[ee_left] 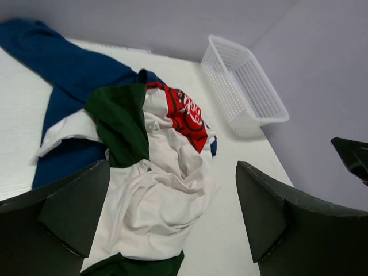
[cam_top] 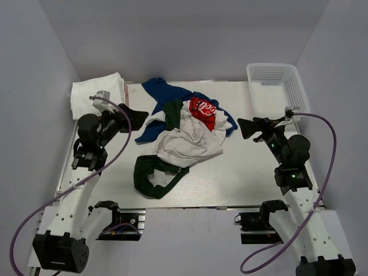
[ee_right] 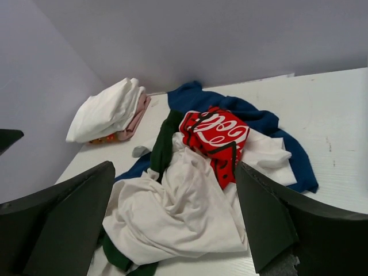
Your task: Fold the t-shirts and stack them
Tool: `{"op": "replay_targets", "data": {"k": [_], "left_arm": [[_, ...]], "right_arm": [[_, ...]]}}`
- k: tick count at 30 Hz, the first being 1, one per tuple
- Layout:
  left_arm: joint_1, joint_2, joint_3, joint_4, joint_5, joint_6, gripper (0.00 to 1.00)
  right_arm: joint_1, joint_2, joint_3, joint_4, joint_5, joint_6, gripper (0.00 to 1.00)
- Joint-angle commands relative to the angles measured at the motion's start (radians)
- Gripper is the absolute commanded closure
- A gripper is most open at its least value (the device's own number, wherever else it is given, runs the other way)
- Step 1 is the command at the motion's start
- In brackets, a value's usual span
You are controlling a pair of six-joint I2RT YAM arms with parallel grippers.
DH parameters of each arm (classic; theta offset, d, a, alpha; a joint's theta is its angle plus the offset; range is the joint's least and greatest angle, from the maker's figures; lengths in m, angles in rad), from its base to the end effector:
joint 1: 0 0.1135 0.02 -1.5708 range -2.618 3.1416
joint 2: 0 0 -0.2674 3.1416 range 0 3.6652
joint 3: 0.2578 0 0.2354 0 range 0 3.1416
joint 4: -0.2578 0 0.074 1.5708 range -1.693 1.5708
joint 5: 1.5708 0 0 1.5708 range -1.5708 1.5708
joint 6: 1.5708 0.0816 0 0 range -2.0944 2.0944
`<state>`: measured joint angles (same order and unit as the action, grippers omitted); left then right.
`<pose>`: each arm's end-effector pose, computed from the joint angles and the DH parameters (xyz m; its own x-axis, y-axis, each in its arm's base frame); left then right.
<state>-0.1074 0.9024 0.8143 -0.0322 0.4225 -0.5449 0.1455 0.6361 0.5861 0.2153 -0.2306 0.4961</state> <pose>0.2287 -0.0583 0.3453 -0.3625 -0.4364 -0.8235 0.3679 0.7448 -0.5567 0.1819 0.0455 0.3462 -0.0302 0.4639 -0.8854 -0.3978 0.8070 0.4364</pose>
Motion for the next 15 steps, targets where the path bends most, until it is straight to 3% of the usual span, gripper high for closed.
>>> {"op": "replay_targets", "data": {"k": [1, 5, 7, 11, 15], "left_arm": [[0.003, -0.121, -0.021, -0.009, -0.079, 0.013, 0.0], [0.003, -0.174, -0.033, -0.07, -0.243, 0.004, 0.0], [0.003, -0.197, -0.033, -0.119, -0.28, 0.003, 0.0], [0.003, -0.232, -0.061, -0.089, -0.271, -0.01, 0.0], [0.003, -0.257, -0.072, -0.089, -0.303, -0.026, 0.0]], "right_arm": [[0.0, -0.012, -0.034, 0.07, -0.093, 0.033, 0.1], [0.002, 0.005, -0.037, 0.056, -0.027, 0.047, 0.1], [0.003, 0.048, -0.031, 0.061, -0.058, 0.032, 0.1], [0.009, 0.209, 0.078, 0.023, -0.27, -0.025, 0.1], [0.06, 0.347, 0.155, -0.043, -0.274, -0.068, 0.1]]}}
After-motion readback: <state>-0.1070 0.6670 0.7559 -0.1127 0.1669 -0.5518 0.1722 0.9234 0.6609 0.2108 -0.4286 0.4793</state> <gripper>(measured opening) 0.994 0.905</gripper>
